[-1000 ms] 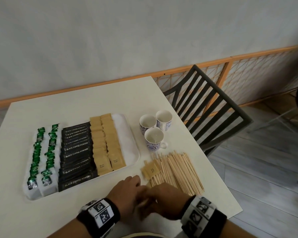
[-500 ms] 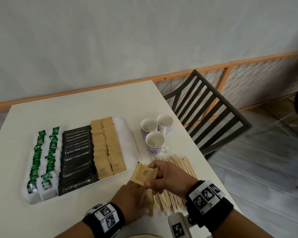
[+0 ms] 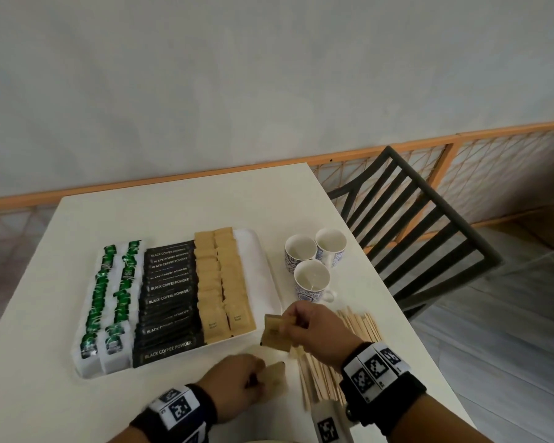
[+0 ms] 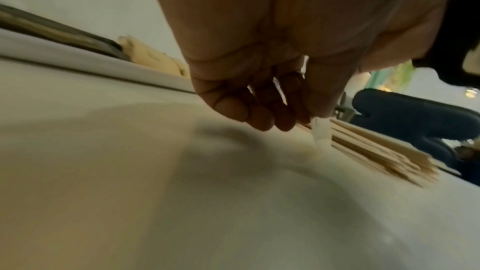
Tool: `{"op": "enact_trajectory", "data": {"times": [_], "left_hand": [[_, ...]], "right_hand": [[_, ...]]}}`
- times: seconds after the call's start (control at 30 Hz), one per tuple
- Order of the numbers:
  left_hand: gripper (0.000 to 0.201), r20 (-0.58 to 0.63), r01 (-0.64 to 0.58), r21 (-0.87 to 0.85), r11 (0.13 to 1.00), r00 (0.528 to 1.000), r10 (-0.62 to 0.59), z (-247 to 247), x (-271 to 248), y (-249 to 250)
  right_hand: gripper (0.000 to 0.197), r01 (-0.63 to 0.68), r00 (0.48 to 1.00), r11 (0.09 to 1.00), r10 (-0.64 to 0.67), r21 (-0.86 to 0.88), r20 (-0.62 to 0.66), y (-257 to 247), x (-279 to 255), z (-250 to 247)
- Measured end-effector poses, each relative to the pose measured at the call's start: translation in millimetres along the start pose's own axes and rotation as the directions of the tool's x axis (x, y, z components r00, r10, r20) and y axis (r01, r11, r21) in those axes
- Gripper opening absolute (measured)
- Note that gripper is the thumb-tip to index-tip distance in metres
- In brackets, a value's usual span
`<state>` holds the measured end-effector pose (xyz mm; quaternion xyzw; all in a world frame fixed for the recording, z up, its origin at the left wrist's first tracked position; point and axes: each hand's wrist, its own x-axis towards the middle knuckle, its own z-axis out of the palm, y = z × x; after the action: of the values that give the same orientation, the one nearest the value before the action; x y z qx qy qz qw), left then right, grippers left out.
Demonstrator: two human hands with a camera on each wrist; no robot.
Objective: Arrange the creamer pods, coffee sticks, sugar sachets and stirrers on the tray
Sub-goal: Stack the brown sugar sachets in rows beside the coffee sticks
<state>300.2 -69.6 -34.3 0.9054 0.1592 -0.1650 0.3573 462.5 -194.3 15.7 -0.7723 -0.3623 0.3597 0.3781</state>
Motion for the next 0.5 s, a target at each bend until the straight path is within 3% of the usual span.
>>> {"op": "enact_trajectory", "data": {"times": [0.27,0.4,0.5], "left_hand": [[0.043,-0.24,-0.103,0.103,0.989,0.963,0.126,-18.6,-20.2,-50.7],[0.037,-0.348,-0.128,0.22,0.967,0.916,0.2,-25.4,-18.7,-60.6],[0.037,-0.358,-0.1,0.292,0.951,0.911,0.206,-27.3,-11.4,-68.5]], "right_hand": [[0.005,0.027,0.992,0.982,-0.049,-0.189,-0.112,6.3,56.7,31.2],[0.006,0.074,0.993,0.977,-0.09,-0.201,-0.071,2.9,78.7,50.1],[0.011,0.102,0.995,0.959,-0.097,-0.266,0.032,2.7,87.2,59.2]]}}
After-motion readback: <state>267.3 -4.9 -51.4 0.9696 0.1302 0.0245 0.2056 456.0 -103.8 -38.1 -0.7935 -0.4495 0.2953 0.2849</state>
